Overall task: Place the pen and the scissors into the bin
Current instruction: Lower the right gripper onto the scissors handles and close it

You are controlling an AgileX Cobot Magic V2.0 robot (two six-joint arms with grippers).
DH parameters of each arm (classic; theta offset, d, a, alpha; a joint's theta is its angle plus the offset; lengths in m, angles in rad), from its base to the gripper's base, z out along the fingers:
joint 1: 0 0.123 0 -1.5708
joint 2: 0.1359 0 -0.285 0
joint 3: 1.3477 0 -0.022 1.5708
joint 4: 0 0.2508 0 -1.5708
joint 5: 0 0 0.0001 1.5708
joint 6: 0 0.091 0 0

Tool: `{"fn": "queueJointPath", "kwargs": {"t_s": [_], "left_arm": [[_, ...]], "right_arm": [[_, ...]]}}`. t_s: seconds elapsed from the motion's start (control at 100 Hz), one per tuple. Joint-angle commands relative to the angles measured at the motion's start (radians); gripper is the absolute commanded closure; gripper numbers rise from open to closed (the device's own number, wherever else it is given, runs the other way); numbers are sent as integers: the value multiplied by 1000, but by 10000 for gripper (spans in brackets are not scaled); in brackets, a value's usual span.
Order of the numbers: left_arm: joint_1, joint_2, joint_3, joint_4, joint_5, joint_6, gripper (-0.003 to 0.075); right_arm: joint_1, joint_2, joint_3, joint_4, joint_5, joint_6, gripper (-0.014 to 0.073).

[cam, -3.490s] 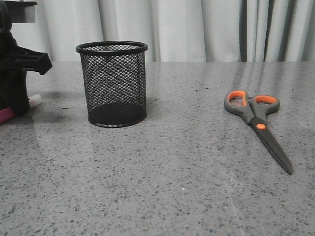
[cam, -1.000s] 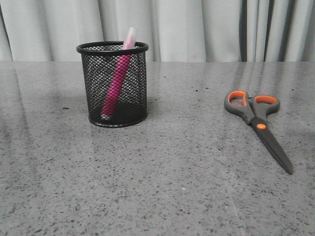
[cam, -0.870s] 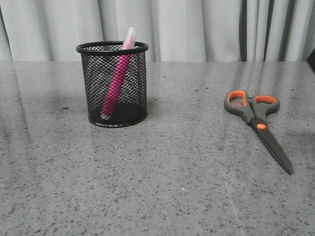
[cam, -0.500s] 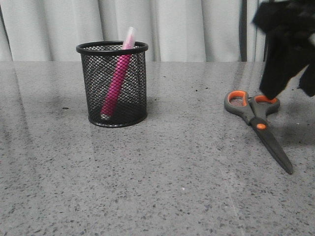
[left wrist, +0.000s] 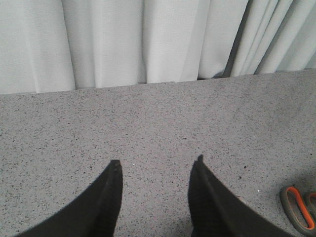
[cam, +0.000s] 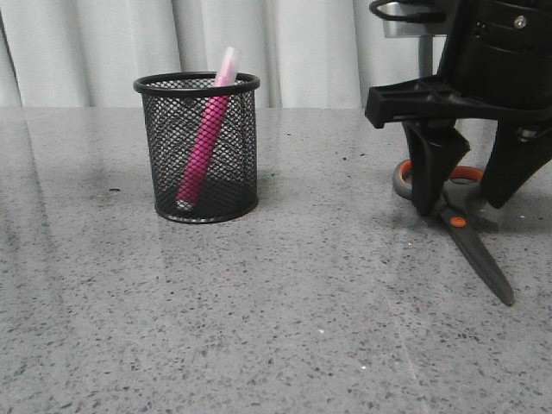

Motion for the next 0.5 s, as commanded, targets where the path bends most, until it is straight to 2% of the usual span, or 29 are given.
{"fn": "queueJointPath", "kwargs": {"t_s": [0.0,0.49], "left_arm": [[3,-24,-30,-11,-64,-8,431],[3,-24,-30,-11,-67,-8,431]], "right_arm": [[2,-30,-33,2,-48,9,202],[2,11,-33,0,-61,17,202]]}}
